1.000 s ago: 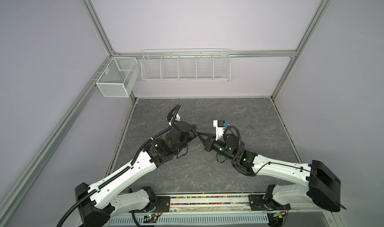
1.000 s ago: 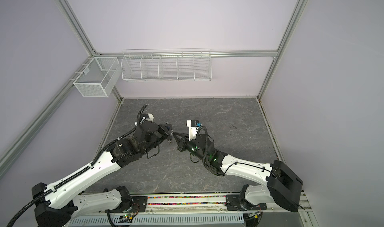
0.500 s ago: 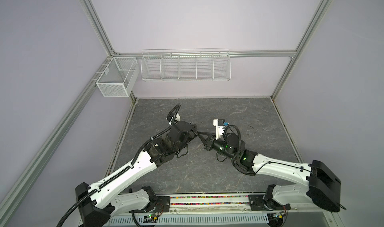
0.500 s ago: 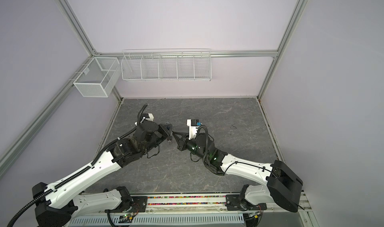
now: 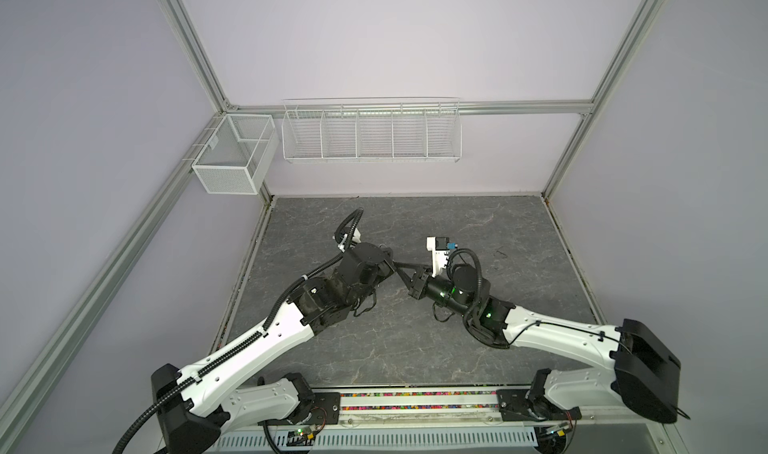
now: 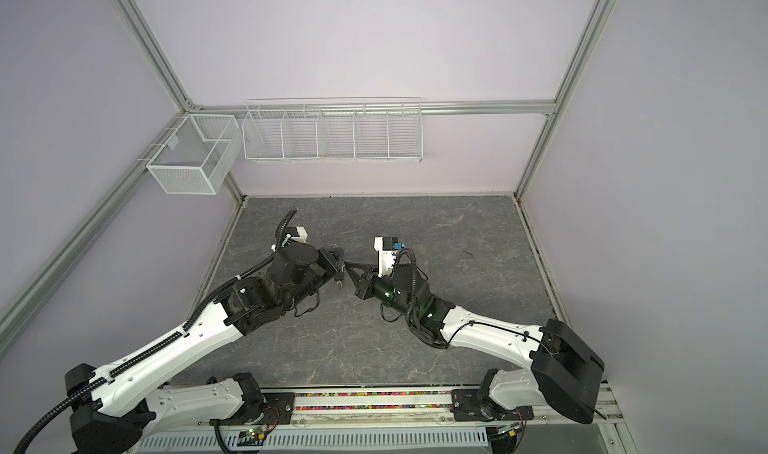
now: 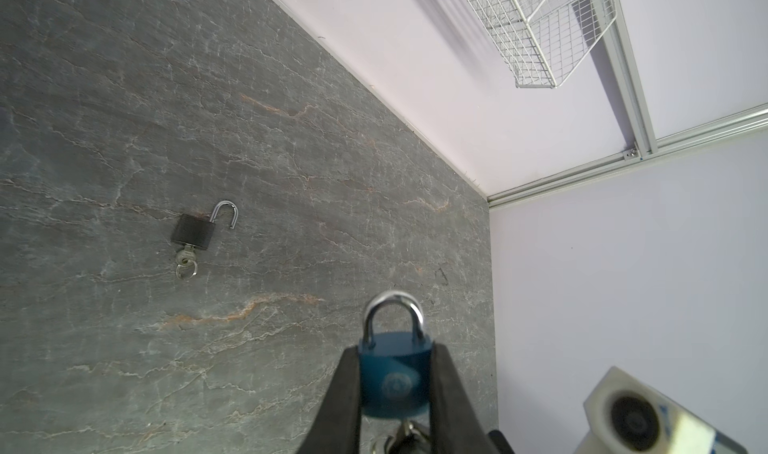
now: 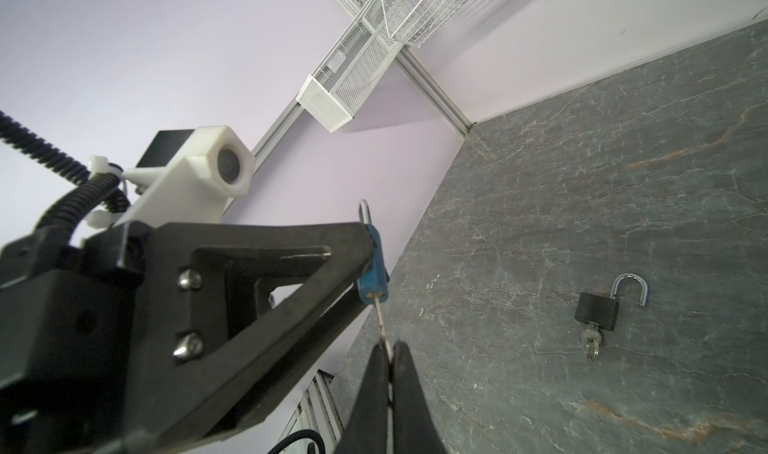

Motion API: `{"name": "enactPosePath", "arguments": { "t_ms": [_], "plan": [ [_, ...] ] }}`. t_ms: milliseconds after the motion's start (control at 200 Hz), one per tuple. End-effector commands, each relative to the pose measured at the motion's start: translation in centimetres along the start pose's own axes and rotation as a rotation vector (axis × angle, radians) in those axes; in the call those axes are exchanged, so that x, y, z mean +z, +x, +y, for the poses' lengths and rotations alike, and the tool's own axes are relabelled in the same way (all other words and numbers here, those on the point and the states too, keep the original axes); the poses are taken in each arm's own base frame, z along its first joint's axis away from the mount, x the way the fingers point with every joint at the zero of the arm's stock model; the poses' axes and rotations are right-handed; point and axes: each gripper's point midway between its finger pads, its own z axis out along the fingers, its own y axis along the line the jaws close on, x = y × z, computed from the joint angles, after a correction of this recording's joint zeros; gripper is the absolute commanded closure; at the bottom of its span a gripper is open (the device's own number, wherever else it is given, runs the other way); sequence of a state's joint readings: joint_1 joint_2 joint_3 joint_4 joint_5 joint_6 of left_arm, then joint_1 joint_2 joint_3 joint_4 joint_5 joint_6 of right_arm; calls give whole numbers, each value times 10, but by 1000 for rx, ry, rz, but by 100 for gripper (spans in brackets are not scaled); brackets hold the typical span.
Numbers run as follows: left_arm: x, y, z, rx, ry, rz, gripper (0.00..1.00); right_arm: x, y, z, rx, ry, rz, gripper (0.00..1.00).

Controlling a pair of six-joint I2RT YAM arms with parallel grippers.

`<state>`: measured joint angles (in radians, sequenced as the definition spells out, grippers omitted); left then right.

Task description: Unlock with the key

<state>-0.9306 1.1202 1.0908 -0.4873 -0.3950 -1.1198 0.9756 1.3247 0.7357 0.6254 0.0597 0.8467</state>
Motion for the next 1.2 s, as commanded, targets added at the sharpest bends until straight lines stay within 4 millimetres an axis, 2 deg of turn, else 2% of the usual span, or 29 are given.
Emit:
{"name": "enactPosePath", "arguments": {
  "t_ms": [0,90,325,430,630,710,1000,1120,1200],
  "plan": [
    [0,7,1,45,-27,25,100,-2,-31,31,24,-104,-88,94],
    [-2,9,-5,21,0,44,100,1,-28,41,-1,-124,-69,94],
    [-11,14,-19,-75,76,91,100,-1,-24,25,-112,-2,-93,94],
    [-13,18,-24,-80,95,109,100,-2,-32,27,-128,-7,-124,94],
    [-11,15,0,2,-14,62,100,-10,-46,38,-63,-79,-131,94],
    [-8,16,4,15,-27,57,100,-12,-48,44,-57,-100,-126,94],
    [-14,29,-21,21,52,119,100,-2,-45,48,-59,-122,-97,94],
    [-12,32,-10,44,-1,124,100,-5,-53,61,-58,-162,-118,94],
    [-13,37,-18,26,46,150,100,-6,-57,64,-38,-184,-125,94]
  ]
}}
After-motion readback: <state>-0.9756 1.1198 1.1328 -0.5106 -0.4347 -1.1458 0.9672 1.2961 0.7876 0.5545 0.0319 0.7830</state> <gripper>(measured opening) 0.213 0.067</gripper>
